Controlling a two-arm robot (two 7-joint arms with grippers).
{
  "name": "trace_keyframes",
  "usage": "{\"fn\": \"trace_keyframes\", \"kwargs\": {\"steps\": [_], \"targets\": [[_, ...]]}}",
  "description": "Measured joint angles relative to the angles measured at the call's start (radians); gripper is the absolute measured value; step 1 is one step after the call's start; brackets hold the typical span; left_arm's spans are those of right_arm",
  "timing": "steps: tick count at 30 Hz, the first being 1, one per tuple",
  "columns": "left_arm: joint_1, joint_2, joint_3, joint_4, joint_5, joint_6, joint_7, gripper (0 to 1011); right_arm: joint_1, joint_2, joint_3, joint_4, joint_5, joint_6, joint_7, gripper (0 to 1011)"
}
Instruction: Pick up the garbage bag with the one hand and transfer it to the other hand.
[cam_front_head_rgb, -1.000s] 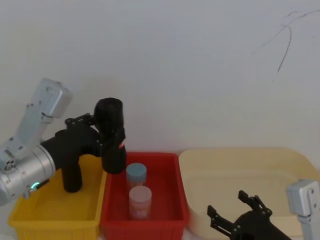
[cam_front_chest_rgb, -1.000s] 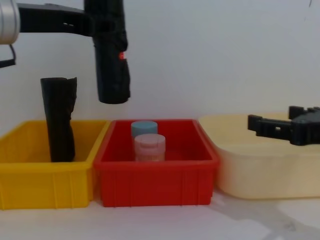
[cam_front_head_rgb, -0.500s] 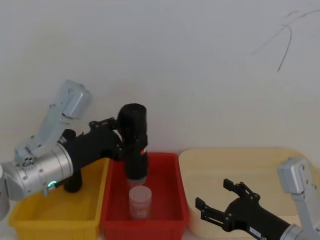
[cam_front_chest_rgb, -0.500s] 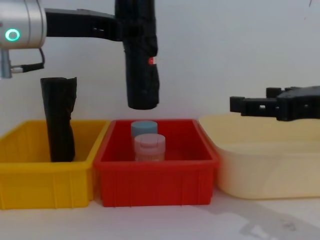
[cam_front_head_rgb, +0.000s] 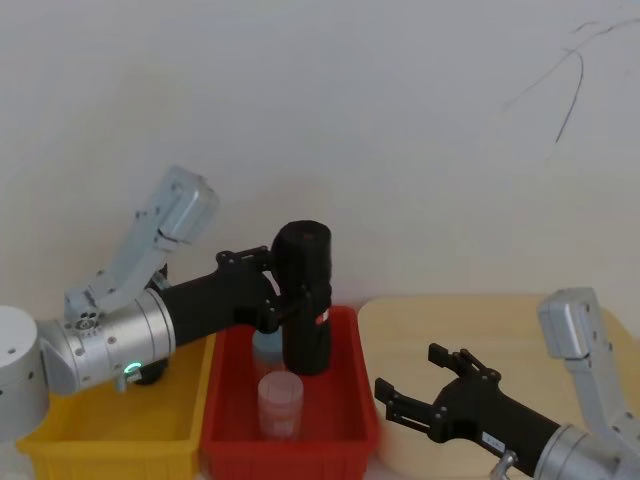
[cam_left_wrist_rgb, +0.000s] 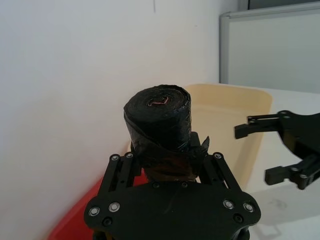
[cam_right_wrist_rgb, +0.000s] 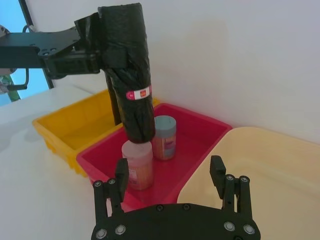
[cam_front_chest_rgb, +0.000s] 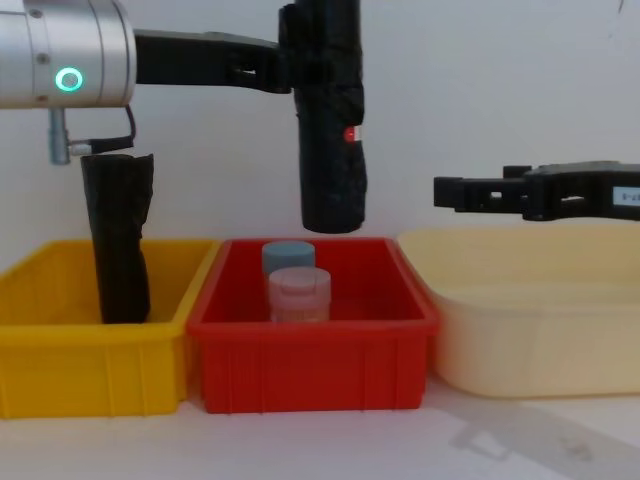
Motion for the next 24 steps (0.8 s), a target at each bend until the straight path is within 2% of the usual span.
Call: {"fn": "trace_keyframes", "kwargs": {"steps": [9,24], "targets": [[-0.023,-0.013,0.03,0.028,-0.016,-0.002,-0.036,507,0.031,-0.017,-0.02,0.031,0.003,-0.007,0.001,1000],[-0.046,-0.031,0.063,0.054,-0.04,-0.002,-0.059,507,0.073,-0.039,-0.058,0.078,0.004,-0.025,-0.001,1000]]}}
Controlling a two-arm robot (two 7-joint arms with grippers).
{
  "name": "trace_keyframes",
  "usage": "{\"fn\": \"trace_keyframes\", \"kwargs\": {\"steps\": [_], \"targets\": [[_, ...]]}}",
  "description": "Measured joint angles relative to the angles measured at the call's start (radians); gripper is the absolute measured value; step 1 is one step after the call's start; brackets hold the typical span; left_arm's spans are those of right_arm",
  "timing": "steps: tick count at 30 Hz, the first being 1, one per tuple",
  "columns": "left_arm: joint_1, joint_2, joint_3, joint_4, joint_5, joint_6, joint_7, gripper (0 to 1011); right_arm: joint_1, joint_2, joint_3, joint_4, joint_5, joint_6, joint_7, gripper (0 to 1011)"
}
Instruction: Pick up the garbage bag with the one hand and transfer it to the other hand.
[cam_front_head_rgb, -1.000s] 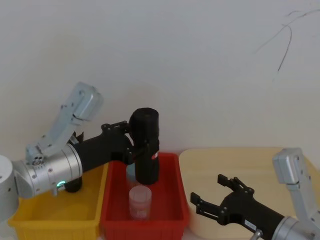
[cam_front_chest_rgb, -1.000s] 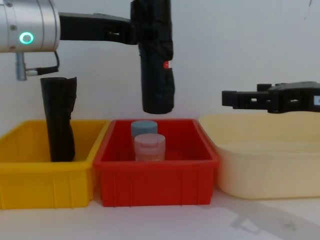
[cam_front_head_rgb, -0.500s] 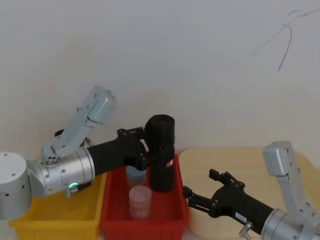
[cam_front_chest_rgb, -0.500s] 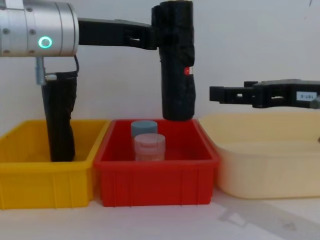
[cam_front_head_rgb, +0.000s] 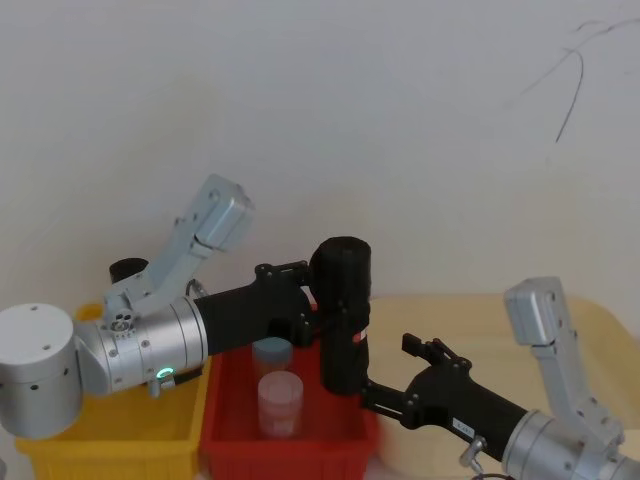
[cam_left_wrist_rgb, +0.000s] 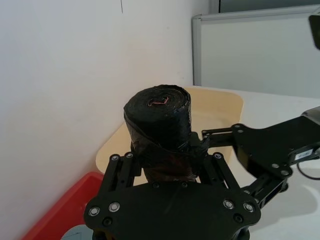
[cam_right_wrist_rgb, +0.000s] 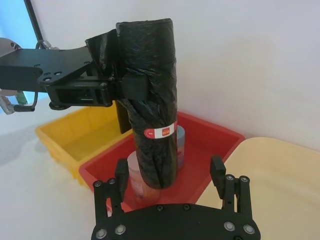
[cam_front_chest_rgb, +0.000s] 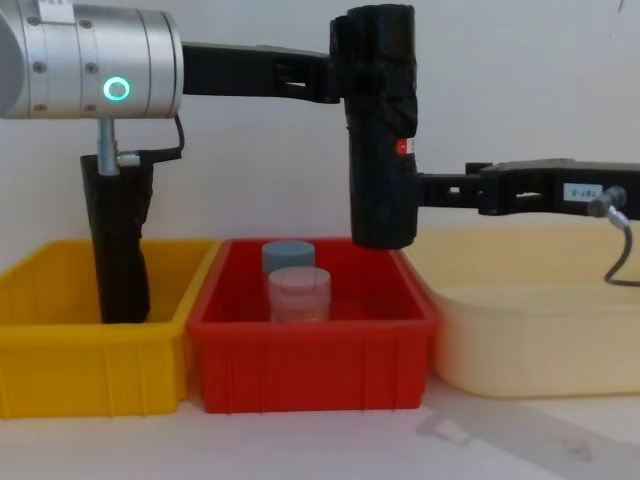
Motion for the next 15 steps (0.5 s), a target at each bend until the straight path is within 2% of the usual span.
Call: {"fn": "trace_keyframes", "kwargs": {"steps": [15], "targets": [[-0.008,-0.008,0.01,0.001,-0.037,0.023,-0.008,507,0.048,-0.025,-0.036,0.056,0.0,-0.013,0.0,1000]]}}
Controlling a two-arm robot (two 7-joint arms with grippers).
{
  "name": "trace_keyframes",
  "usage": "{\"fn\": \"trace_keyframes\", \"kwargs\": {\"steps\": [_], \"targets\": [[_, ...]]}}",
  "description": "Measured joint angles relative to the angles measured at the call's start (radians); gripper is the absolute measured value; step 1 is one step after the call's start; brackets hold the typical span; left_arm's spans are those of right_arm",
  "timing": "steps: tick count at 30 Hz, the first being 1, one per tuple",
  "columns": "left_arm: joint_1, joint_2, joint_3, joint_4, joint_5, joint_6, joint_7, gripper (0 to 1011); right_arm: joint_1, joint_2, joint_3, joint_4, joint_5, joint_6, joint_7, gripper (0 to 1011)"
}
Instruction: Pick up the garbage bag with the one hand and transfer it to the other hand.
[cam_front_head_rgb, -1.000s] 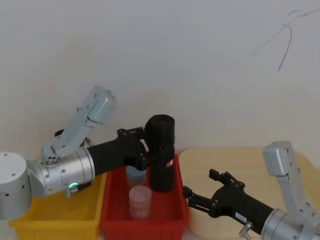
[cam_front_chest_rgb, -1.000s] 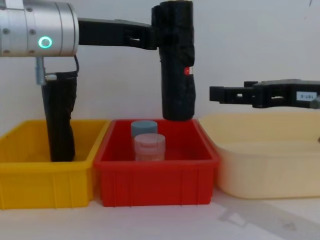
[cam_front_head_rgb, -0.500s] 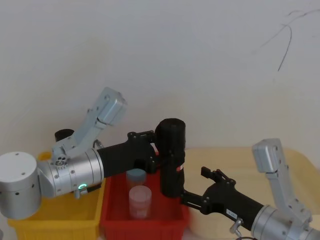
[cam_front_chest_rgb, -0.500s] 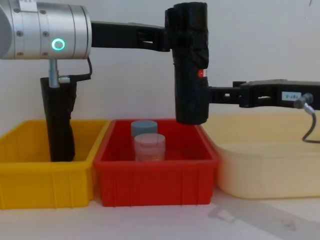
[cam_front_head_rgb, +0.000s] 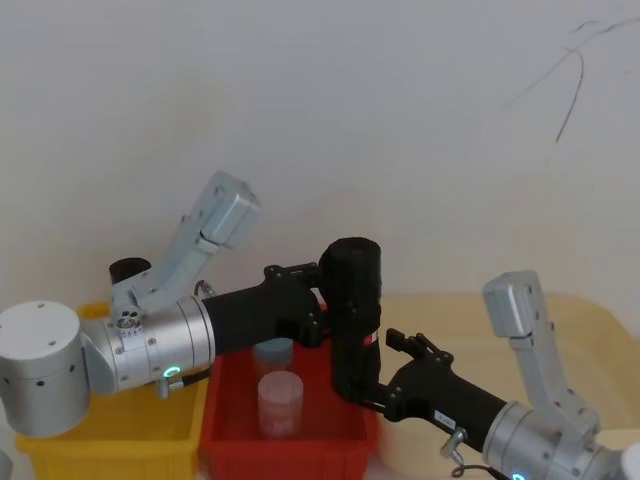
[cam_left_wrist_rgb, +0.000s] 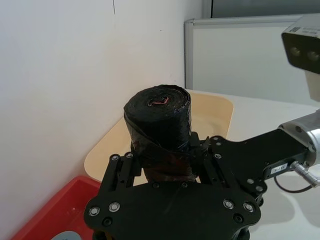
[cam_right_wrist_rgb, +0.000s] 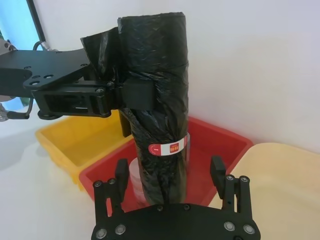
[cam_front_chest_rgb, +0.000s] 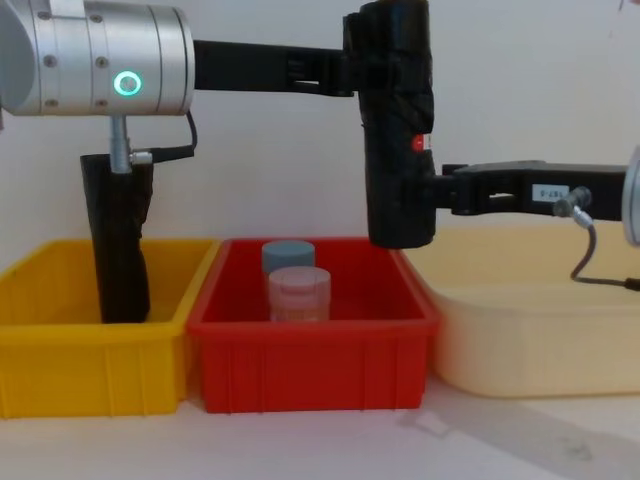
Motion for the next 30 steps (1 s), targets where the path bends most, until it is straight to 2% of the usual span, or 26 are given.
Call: {"fn": "trace_keyframes", "kwargs": {"steps": [12,21,27,30], "targets": [[0.0,0.003,0.002,-0.009,-0.021,0.011,0.002,507,0.024,-0.014,-0.021,0.029,0.004,-0.003,0.0,978],[0.0,0.004,0.003,-0.012,-0.028,0.014,0.004,507,0.032,-0.019,-0.028,0.04,0.006,-0.005,0.0,762],[0.001,0.004,0.003,-0.013,-0.03,0.016,0.005,507,0.035,-0.021,-0.031,0.044,0.007,-0.005,0.0,546],[0.001,0.004,0.003,-0.013,-0.031,0.016,0.005,507,0.036,-0.022,-0.032,0.045,0.008,-0.005,0.0,488]]}}
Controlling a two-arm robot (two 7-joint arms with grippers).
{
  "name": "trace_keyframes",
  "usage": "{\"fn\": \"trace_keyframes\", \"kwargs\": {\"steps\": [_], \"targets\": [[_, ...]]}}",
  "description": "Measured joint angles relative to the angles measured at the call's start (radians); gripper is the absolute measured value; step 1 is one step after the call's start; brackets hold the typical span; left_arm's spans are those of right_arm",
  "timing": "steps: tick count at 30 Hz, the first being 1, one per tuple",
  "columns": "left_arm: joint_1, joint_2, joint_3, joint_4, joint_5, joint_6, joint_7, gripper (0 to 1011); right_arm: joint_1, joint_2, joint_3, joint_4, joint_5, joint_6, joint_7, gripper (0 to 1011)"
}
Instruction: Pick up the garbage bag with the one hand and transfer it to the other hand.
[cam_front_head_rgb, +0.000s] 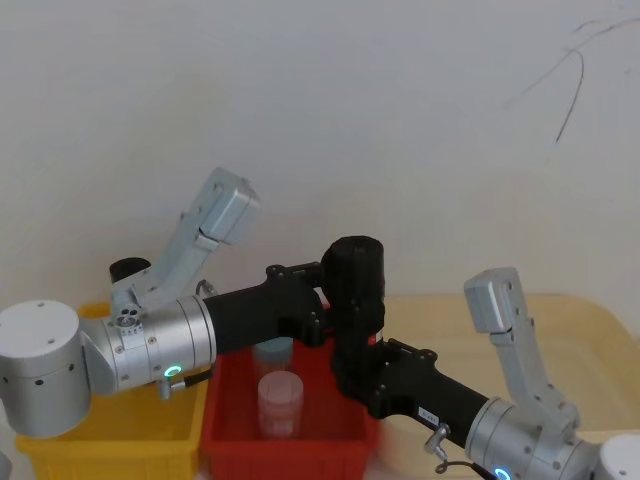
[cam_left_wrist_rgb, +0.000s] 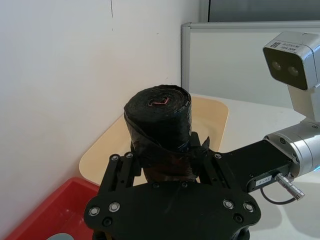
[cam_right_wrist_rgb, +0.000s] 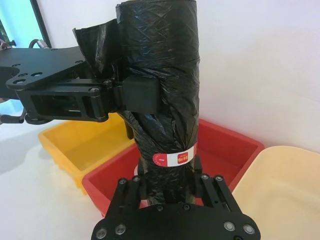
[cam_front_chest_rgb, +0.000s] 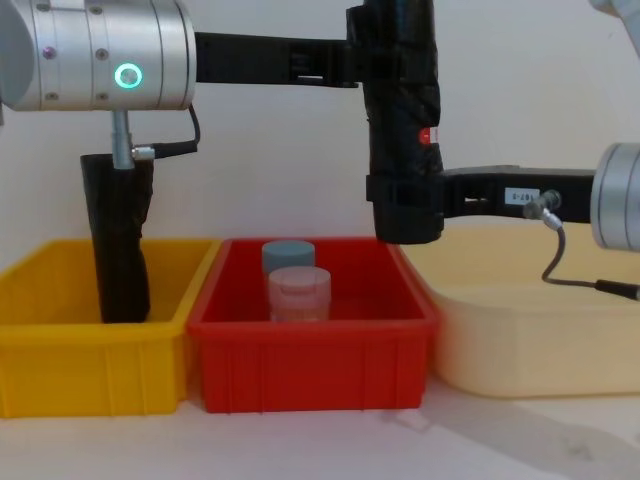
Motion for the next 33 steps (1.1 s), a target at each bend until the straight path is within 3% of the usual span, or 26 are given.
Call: {"fn": "trace_keyframes", "kwargs": {"steps": [2,18,33], "targets": [[0.0,0.0,0.0,0.0,-0.001,0.0,0.0,517,0.001,0.0,-0.001,0.001,0.0,0.0,0.0,466],[0.002,0.005,0.0,-0.005,-0.007,0.002,0.001,972,-0.01,0.0,0.012,-0.005,0.013,-0.014,-0.022,464],[0.043,0.054,-0.046,-0.048,-0.042,0.021,0.036,1002,-0.041,0.01,0.079,-0.017,0.046,0.002,-0.108,464]]}}
